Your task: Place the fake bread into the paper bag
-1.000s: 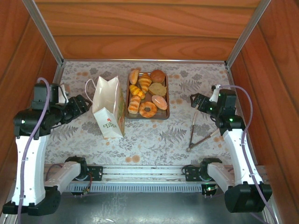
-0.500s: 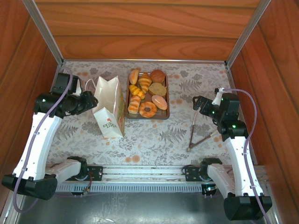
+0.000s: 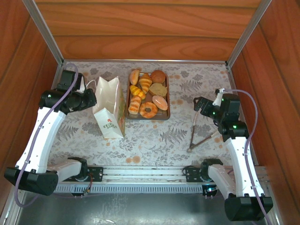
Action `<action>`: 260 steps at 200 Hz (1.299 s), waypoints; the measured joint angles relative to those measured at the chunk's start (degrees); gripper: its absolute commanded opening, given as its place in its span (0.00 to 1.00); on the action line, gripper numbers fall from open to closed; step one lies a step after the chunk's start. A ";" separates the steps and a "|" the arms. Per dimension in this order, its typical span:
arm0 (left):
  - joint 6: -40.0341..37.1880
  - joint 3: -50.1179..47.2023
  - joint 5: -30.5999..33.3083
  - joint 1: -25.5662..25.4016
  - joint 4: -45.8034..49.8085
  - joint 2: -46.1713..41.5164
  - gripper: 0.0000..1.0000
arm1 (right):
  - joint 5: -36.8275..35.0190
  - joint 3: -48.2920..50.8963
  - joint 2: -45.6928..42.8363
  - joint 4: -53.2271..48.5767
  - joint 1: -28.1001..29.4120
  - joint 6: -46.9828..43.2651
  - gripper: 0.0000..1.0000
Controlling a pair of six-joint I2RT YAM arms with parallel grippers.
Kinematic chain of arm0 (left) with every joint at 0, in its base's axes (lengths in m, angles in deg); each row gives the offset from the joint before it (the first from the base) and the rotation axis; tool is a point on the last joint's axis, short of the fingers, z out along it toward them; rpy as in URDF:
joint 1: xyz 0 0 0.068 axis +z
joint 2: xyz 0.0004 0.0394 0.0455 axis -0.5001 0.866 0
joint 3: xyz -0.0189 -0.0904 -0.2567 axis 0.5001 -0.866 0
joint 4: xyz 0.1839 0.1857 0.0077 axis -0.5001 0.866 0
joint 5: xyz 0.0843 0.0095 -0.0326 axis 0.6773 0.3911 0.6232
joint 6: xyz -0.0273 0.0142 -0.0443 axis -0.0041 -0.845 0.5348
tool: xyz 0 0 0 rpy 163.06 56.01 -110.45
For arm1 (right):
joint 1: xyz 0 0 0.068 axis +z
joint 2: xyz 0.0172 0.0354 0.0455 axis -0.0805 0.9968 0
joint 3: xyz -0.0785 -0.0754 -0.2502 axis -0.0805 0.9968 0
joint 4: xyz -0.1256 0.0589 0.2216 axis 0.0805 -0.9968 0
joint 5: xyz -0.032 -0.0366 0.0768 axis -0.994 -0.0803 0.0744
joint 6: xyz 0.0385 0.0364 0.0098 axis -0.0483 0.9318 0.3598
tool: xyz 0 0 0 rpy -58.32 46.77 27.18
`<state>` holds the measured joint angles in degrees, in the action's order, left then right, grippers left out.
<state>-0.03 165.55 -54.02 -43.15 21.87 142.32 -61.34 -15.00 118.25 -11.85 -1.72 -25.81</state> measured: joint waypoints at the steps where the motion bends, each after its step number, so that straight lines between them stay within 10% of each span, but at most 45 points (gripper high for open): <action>1: 0.00 -0.02 -0.02 0.00 0.00 0.00 0.14 | 0.00 0.00 0.00 0.00 0.00 -0.02 1.00; 35: -0.09 -0.02 0.09 0.00 -0.26 0.20 0.00 | -0.15 0.00 0.00 -0.24 0.00 -0.50 1.00; 152: 0.04 1.16 10.32 0.07 -11.50 -2.34 0.00 | -0.13 -11.02 1.68 -12.96 0.00 -1.36 1.00; 260: -1.90 8.02 0.81 5.33 -21.84 14.67 0.00 | -0.39 -3.04 -0.52 -19.50 0.00 2.16 1.00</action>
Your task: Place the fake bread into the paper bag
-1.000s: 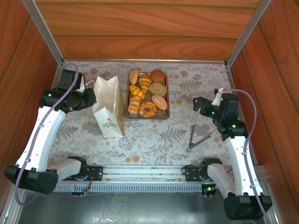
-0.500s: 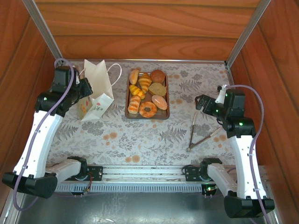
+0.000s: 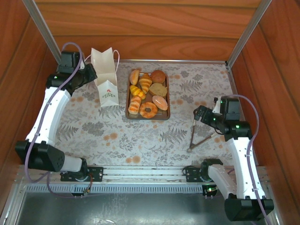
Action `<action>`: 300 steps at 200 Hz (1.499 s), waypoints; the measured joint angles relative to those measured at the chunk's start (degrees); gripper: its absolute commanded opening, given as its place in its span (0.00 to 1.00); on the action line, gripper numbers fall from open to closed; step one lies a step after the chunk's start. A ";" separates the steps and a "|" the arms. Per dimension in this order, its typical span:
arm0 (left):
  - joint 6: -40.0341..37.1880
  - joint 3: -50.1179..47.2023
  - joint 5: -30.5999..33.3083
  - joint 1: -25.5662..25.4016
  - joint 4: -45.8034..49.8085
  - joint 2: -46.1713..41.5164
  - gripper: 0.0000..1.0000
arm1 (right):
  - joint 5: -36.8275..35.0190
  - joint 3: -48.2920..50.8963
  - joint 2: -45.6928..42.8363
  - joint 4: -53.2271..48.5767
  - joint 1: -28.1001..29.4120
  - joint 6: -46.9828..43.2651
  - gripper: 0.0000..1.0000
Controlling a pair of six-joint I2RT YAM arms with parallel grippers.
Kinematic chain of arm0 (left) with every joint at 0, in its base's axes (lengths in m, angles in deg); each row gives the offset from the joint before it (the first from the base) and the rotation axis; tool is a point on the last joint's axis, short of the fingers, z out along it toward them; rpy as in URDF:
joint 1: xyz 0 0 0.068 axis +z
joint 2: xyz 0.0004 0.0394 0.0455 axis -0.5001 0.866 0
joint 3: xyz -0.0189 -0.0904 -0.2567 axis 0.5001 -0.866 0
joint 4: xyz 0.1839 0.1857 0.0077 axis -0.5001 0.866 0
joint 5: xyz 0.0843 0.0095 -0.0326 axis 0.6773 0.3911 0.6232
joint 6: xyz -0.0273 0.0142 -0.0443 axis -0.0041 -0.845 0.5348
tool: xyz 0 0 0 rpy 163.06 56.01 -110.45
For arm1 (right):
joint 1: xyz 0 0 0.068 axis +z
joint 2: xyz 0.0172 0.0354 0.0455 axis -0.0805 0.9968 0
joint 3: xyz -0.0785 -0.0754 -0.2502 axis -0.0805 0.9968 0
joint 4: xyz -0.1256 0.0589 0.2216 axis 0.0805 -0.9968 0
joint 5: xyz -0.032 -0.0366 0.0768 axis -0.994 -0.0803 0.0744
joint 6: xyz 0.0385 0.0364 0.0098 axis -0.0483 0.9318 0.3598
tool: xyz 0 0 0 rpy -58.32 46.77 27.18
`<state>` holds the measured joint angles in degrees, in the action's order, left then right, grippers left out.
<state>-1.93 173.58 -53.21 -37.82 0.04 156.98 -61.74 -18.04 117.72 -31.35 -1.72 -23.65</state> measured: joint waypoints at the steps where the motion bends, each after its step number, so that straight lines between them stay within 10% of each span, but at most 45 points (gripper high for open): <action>1: -0.02 0.00 -0.13 0.00 -0.07 0.11 0.00 | 0.00 0.07 -0.04 0.00 0.00 0.04 1.00; 111: -0.15 4.68 -18.43 2.60 -2.97 10.21 0.00 | -2.12 3.17 1.29 0.20 0.00 1.66 1.00; 137: -0.48 4.55 -20.00 3.10 -3.13 10.23 0.45 | -2.75 3.17 1.36 0.20 0.00 1.22 1.00; 191: -0.37 2.95 -21.27 5.99 -3.43 9.62 0.76 | -6.43 3.15 2.29 -1.84 0.00 1.27 1.00; 300: -4.39 -14.58 -9.51 6.36 -9.55 -17.66 1.00 | -8.72 6.25 3.43 -8.63 0.00 10.60 1.00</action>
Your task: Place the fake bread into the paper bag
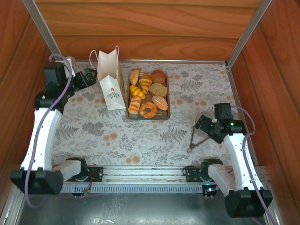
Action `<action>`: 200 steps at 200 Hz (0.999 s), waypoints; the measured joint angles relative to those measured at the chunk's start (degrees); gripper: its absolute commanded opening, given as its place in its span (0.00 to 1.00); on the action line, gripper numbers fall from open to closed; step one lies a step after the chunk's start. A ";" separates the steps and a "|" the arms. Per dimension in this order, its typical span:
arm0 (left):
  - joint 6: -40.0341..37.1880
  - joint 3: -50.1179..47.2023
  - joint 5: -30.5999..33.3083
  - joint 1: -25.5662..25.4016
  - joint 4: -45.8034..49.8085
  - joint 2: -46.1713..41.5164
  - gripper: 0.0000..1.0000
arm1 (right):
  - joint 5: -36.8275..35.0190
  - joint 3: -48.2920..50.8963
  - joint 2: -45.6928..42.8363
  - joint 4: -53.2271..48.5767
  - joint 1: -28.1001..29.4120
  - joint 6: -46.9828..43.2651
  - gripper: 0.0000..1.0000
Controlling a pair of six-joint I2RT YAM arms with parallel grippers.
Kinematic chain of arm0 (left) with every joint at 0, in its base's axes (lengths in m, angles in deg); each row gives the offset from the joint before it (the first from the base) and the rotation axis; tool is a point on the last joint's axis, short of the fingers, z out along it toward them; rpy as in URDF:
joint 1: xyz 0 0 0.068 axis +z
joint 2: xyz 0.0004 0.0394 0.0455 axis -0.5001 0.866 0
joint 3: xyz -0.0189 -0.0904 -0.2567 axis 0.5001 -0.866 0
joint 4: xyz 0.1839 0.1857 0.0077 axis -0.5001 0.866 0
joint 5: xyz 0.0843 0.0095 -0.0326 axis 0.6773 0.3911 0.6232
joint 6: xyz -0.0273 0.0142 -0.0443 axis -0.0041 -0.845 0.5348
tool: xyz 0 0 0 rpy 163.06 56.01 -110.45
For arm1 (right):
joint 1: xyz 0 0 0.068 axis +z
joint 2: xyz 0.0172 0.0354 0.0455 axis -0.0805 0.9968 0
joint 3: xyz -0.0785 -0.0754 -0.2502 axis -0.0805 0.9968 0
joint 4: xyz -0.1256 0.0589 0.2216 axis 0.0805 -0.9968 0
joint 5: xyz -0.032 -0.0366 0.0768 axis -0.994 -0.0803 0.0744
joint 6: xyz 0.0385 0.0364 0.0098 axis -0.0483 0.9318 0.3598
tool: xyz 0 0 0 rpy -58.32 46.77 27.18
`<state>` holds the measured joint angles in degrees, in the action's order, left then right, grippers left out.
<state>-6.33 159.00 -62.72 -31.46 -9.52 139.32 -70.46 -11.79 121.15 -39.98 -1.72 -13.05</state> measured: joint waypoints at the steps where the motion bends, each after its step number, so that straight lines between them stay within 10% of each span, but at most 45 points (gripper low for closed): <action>1: -0.04 -0.46 0.28 0.00 -0.22 -0.57 1.00 | 0.02 0.13 0.02 0.00 0.00 0.11 1.00; 79: -6.93 -16.04 11.63 0.20 -11.85 -13.64 1.00 | 2.10 9.68 6.56 5.18 0.13 8.28 1.00; 200: -1.33 -21.44 3.37 13.11 -19.74 -13.86 1.00 | -1.03 9.44 21.70 14.91 3.96 9.94 0.92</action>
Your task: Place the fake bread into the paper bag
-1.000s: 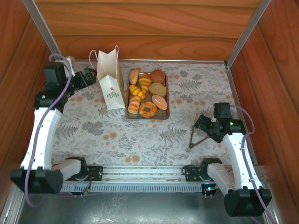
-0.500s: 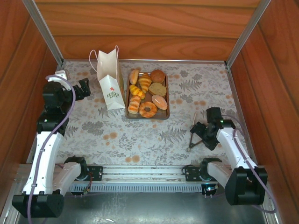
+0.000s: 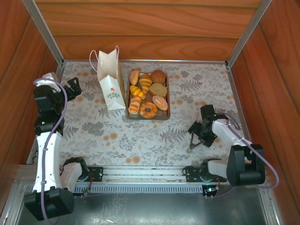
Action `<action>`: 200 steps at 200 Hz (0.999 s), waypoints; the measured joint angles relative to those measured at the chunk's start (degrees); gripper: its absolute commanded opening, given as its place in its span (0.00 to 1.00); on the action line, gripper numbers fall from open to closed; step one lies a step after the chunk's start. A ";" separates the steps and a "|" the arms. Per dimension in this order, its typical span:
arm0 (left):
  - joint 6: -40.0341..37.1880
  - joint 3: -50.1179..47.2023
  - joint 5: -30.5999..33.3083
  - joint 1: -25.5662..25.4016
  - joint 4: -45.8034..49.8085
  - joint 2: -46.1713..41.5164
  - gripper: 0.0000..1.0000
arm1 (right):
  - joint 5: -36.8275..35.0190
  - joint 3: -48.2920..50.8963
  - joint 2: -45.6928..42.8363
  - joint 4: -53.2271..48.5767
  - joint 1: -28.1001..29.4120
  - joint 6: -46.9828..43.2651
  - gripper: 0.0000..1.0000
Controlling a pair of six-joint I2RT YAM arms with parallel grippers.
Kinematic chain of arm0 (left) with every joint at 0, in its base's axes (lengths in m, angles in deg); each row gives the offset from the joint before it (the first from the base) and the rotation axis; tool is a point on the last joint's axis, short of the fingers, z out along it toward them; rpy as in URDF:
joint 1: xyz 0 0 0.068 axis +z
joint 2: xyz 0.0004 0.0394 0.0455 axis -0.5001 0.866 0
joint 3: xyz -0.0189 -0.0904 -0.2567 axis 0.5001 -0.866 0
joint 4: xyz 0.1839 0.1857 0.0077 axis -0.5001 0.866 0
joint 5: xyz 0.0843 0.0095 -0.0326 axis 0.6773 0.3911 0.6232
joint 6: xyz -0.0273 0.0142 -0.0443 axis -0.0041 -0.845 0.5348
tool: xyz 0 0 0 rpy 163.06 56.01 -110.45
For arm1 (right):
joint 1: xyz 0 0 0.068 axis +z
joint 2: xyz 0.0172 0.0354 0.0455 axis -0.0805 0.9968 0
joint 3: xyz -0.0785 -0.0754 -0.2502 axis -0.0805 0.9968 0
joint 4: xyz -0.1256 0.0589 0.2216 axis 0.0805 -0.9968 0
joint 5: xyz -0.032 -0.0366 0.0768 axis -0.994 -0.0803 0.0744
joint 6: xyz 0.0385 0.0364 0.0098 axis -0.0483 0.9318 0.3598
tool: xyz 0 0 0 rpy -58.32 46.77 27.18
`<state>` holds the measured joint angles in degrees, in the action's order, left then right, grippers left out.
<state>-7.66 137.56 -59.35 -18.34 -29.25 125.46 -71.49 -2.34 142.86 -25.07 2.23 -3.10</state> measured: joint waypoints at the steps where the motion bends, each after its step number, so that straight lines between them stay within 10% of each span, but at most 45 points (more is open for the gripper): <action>1: 0.07 0.00 -0.07 0.07 0.00 0.00 1.00 | -0.02 0.00 0.07 0.00 0.00 0.02 0.92; 200: 0.76 -1.14 -2.64 2.60 -1.66 -0.24 1.00 | -6.38 -5.99 6.88 0.24 3.45 -0.85 0.52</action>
<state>-6.90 136.42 -61.99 -15.74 -30.91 125.22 -77.87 -8.33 149.74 -24.83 5.69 -3.95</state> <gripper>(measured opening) 0.998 0.535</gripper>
